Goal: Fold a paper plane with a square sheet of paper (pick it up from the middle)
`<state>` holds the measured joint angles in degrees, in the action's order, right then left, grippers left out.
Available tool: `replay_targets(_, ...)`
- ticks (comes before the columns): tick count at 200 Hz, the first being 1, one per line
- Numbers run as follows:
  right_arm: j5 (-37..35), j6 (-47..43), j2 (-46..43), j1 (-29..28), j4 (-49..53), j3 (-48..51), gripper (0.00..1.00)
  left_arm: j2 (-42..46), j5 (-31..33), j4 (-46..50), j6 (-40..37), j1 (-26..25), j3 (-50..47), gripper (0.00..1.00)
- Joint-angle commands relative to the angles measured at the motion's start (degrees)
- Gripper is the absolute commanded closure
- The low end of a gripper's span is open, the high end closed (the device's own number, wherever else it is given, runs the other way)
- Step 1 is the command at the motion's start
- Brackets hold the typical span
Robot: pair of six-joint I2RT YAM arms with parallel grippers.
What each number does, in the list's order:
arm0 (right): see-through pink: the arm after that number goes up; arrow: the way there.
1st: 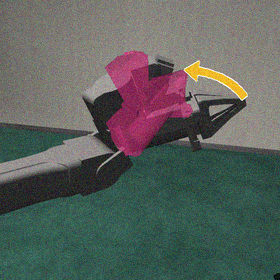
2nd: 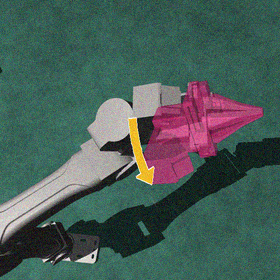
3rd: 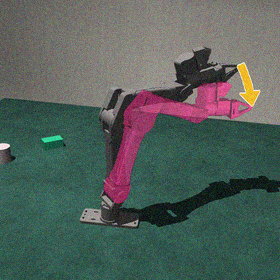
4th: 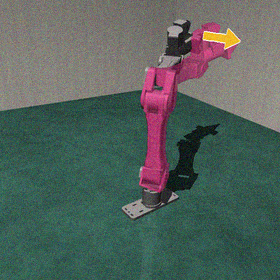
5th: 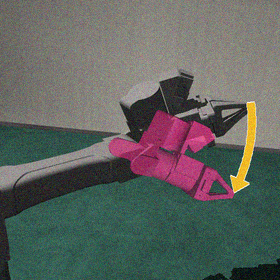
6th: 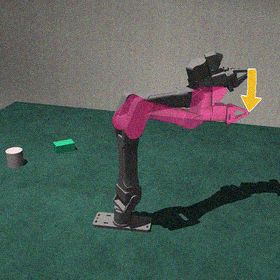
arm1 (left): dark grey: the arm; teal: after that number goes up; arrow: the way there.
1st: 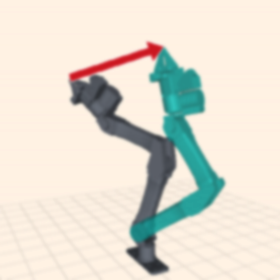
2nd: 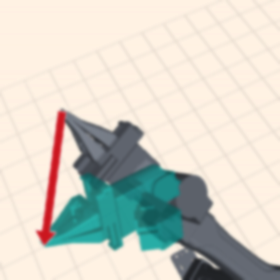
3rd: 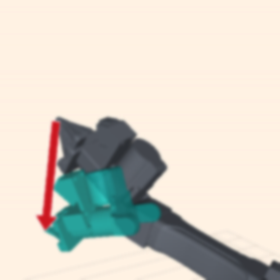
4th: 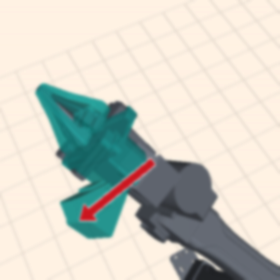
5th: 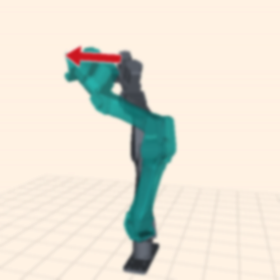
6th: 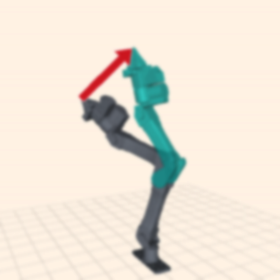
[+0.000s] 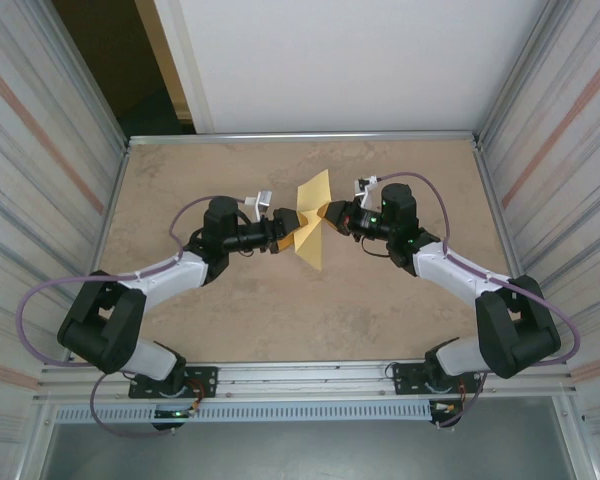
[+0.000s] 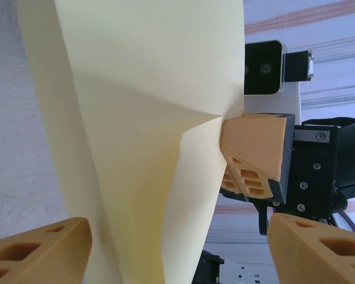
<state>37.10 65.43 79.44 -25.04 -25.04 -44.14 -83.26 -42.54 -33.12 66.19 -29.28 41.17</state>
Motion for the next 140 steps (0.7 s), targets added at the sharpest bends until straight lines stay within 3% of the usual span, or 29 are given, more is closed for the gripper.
replay_targets(1,1.81,1.10,-0.78,0.60,-2.19,-1.12,1.00,-0.77,-2.09,-3.98,1.28,0.02,1.41,0.29)
replay_targets(72,2.23,1.10,-0.63,1.34,-1.60,-0.60,0.98,-0.74,-2.19,-5.72,2.51,0.20,1.28,0.60)
replay_targets(113,1.92,0.20,-1.13,1.55,0.39,-0.48,0.90,-1.01,-1.84,-5.90,3.04,0.84,0.74,0.74)
replay_targets(140,1.37,-0.43,-1.64,1.79,2.12,-0.22,0.77,-1.55,-2.19,-5.83,2.98,0.81,1.11,0.86)
